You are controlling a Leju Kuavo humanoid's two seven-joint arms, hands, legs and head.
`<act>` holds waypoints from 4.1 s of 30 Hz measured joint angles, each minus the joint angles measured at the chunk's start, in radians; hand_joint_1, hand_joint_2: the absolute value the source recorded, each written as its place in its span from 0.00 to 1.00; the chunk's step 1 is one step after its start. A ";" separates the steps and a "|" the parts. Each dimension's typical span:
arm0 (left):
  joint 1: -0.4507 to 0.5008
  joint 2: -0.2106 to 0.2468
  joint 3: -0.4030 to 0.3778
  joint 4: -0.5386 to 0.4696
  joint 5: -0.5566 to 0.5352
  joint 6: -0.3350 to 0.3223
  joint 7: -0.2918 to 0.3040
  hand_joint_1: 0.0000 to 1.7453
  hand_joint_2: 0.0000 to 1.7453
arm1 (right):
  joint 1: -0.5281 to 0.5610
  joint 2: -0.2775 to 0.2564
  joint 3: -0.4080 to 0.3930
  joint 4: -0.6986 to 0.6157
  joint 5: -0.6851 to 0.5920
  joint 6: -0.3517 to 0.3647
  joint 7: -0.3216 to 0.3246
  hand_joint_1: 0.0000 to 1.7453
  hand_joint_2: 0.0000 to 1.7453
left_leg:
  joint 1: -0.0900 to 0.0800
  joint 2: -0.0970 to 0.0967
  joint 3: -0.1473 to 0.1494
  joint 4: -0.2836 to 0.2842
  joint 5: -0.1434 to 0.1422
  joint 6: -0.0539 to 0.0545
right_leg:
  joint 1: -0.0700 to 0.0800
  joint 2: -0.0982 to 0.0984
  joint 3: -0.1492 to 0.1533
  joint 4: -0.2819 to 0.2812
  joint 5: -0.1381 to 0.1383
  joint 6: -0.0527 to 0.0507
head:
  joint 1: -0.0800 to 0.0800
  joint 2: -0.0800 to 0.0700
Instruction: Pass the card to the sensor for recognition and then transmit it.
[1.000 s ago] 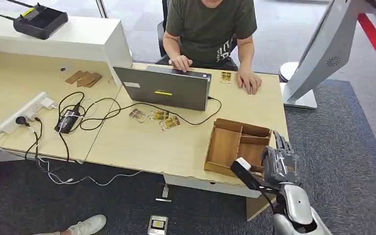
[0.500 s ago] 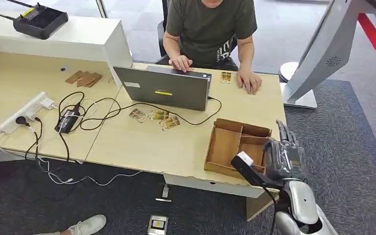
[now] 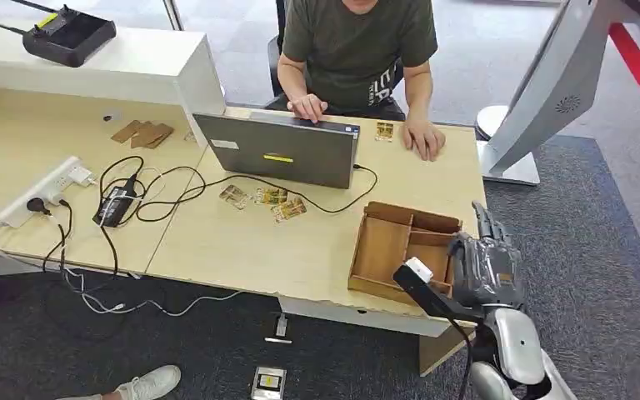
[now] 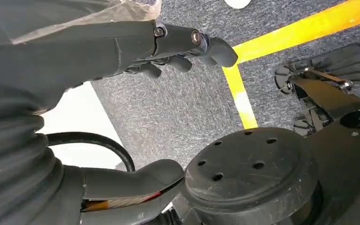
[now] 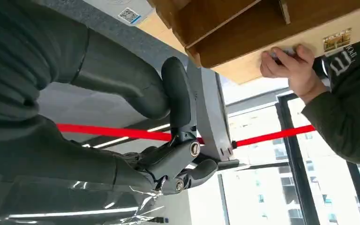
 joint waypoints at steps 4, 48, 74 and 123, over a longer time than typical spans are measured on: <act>0.000 0.000 0.000 0.000 0.002 0.002 -0.002 0.00 1.00 | 0.010 -0.005 -0.009 -0.009 -0.005 -0.012 0.002 0.00 1.00 | 0.000 0.000 0.000 0.000 0.000 0.000 | 0.000 0.000 0.000 0.000 0.000 0.000 | 0.000 0.000; 0.003 -0.014 0.002 0.002 -0.024 0.018 -0.012 0.00 1.00 | 0.163 0.045 0.017 -0.135 -0.110 0.115 -0.105 0.00 1.00 | 0.000 0.000 0.000 0.000 0.000 0.000 | 0.000 0.000 0.000 0.000 0.000 0.000 | 0.000 0.000; 0.003 -0.016 0.002 -0.002 0.013 0.032 0.005 0.00 1.00 | 0.037 0.101 0.098 0.158 -0.060 0.012 -0.085 0.00 1.00 | 0.000 0.000 0.000 0.000 0.000 0.000 | 0.000 0.000 0.000 0.000 0.000 0.000 | 0.000 0.000; -0.008 -0.005 -0.015 -0.009 0.018 0.027 -0.002 0.00 1.00 | 0.027 0.077 0.070 0.238 -0.053 -0.016 -0.047 0.92 1.00 | 0.000 0.000 0.000 0.000 0.000 0.000 | 0.000 0.000 0.000 0.000 0.000 0.000 | 0.000 0.000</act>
